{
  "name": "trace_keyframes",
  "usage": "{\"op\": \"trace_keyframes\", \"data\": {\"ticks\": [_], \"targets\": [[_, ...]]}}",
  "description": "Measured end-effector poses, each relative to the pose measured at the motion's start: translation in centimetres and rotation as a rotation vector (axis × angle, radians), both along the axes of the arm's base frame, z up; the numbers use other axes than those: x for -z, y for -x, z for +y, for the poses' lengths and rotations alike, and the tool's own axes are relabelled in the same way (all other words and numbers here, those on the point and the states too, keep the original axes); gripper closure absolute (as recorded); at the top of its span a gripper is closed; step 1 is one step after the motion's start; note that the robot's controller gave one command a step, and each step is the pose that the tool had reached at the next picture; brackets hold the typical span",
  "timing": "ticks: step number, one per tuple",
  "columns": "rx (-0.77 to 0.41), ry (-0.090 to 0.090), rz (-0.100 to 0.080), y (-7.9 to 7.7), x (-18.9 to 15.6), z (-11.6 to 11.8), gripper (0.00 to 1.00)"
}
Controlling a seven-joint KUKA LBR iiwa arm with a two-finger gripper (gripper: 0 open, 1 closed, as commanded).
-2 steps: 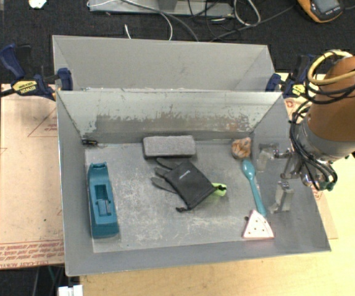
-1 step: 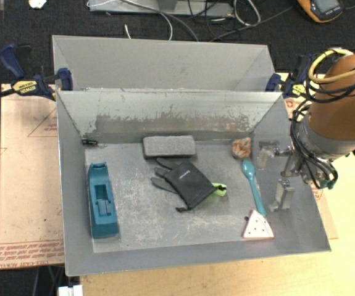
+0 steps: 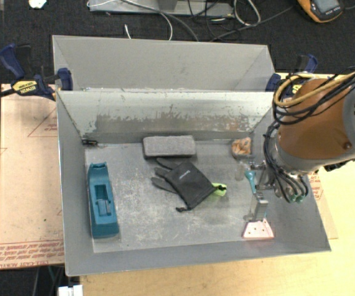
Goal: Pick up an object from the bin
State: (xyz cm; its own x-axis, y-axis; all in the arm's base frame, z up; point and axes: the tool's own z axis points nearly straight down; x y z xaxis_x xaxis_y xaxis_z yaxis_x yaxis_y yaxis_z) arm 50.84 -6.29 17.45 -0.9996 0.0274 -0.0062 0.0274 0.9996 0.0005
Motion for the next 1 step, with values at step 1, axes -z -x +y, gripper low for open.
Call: {"op": "trace_keyframes", "data": {"ticks": [1], "targets": [[0.115,0.001,-0.006,0.3,6.41,1.18,0.0]]}}
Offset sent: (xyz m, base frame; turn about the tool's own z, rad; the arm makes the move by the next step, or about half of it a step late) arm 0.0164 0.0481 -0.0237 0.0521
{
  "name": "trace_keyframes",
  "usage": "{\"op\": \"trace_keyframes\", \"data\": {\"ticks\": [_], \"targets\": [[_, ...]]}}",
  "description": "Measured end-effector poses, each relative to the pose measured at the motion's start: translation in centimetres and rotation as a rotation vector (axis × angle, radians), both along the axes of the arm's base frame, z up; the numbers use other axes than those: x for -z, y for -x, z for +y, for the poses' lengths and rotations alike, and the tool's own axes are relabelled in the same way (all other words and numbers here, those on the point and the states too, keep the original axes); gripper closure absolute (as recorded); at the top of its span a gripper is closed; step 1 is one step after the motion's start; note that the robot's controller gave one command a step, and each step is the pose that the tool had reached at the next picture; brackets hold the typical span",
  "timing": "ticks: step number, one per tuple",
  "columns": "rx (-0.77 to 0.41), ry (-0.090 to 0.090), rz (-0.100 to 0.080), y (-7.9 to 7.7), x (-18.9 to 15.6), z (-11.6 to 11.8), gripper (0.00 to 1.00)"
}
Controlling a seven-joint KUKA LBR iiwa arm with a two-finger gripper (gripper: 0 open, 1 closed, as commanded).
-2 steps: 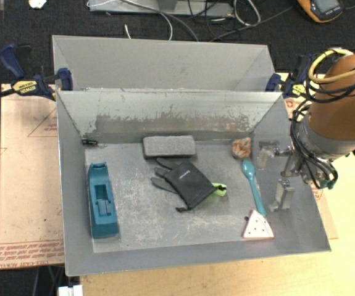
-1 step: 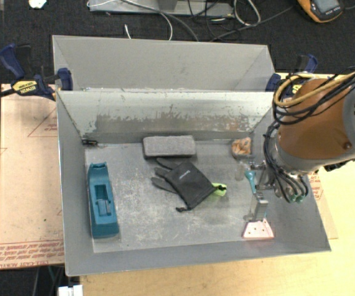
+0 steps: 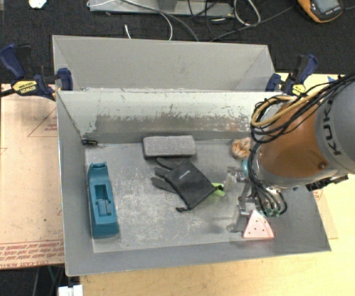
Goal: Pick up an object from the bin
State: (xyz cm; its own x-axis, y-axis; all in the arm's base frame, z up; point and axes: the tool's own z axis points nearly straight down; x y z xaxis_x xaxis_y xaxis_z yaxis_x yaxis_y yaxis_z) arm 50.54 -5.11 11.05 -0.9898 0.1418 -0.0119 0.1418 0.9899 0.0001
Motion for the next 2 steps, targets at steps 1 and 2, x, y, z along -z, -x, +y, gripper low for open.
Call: {"op": "trace_keyframes", "data": {"ticks": [1,2], "targets": [[-0.058,-0.002,0.003,-1.6,-3.4,3.2,0.0],[-0.021,-0.002,0.0,-4.5,-1.1,6.4,0.0]]}}
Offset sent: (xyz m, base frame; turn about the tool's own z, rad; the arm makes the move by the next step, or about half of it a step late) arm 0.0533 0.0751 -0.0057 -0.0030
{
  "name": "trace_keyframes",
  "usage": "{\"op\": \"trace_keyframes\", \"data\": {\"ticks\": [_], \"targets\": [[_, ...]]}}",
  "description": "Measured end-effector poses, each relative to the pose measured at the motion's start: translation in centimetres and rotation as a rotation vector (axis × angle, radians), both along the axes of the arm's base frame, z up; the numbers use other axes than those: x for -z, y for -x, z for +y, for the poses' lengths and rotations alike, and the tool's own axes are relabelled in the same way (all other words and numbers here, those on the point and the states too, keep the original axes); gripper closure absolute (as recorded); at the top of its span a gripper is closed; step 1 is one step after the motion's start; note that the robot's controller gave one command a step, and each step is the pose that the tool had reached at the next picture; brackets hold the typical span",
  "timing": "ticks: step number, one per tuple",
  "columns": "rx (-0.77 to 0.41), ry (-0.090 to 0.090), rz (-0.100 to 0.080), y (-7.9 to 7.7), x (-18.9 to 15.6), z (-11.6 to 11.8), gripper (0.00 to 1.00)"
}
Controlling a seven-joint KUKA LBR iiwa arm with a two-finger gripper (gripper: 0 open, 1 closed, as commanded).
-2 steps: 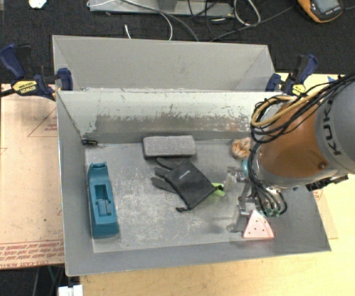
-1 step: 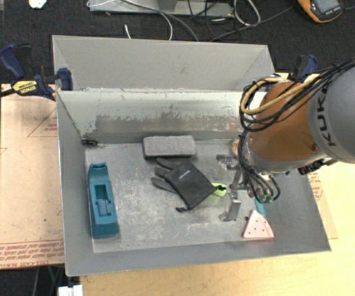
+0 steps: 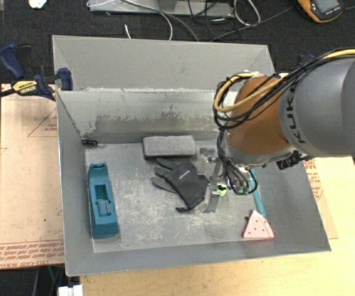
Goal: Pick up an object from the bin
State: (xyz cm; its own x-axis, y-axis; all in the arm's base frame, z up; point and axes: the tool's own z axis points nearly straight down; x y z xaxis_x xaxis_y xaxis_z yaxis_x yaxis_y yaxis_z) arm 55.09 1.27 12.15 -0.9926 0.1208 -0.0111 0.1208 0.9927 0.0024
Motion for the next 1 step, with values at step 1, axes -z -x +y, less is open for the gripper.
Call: {"op": "trace_keyframes", "data": {"ticks": [1], "targets": [[-0.033,0.0,-0.006,-0.92,5.06,-1.02,0.0]]}}
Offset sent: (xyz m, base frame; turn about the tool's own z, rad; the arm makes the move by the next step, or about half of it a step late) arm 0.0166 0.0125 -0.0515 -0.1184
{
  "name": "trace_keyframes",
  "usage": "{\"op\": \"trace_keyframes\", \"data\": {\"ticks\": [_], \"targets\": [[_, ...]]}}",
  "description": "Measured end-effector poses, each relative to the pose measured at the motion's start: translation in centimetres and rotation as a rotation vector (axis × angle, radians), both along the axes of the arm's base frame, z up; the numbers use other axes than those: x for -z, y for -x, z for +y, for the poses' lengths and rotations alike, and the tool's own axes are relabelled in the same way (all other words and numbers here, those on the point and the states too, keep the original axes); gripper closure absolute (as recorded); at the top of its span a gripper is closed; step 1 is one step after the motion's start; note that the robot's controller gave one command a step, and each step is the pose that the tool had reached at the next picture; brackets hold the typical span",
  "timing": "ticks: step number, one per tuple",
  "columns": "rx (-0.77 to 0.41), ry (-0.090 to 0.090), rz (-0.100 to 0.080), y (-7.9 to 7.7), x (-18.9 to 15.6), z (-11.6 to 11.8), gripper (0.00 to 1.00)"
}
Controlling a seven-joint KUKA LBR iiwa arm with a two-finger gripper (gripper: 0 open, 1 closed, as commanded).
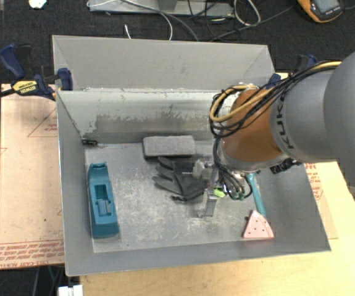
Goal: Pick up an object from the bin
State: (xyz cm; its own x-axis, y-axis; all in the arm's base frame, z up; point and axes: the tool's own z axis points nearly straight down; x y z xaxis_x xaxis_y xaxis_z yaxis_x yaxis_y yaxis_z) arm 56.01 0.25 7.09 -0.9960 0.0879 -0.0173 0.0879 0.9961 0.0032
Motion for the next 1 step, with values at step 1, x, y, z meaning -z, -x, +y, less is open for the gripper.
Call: {"op": "trace_keyframes", "data": {"ticks": [1], "targets": [[-0.086,-0.003,0.002,-0.85,0.0,2.36,1.0]]}}
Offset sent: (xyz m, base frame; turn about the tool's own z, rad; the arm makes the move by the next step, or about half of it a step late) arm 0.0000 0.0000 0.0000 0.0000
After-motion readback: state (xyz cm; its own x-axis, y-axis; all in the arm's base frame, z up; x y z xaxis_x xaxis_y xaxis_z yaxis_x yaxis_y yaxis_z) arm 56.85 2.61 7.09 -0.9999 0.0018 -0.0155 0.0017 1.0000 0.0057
